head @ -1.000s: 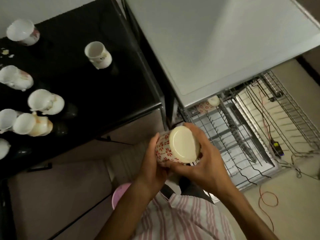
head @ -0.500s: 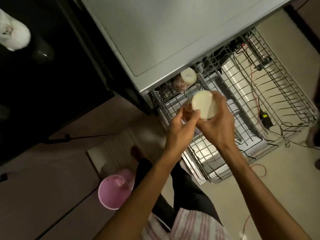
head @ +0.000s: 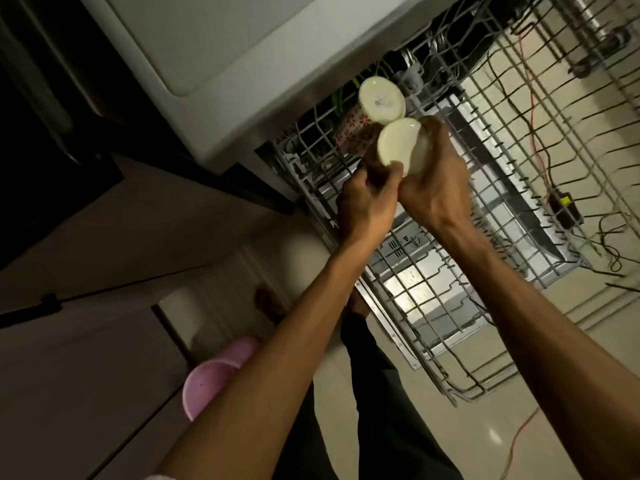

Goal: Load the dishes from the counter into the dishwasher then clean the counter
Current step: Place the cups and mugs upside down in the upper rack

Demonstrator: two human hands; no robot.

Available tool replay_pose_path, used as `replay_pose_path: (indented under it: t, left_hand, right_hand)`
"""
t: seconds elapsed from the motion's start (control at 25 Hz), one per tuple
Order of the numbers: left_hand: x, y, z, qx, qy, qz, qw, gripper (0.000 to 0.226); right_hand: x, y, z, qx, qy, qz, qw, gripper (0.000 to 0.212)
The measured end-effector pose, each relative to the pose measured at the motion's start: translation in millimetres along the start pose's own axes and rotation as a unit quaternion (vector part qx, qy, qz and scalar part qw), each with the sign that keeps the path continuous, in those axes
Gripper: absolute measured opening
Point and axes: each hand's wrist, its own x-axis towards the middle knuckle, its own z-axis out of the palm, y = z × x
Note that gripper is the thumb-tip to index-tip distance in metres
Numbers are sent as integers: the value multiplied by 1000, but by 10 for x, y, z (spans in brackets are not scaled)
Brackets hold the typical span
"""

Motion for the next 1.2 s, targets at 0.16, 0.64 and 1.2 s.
replay_pose_path:
  t: [0.16, 0.64, 1.2]
  left_hand:
    - [208, -106, 95, 13, 9, -12, 1000, 47]
    - [388, -210, 191, 9, 4, -16, 1000, 46]
    - [-882, 444, -424, 133, -29, 117, 984, 55]
  right_hand:
    - [126, 125, 80, -24, -9, -7, 1000, 84]
    - [170, 392, 177, -16, -87, 3, 996, 92]
    - [-594, -506, -850, 11, -49, 62, 997, 88]
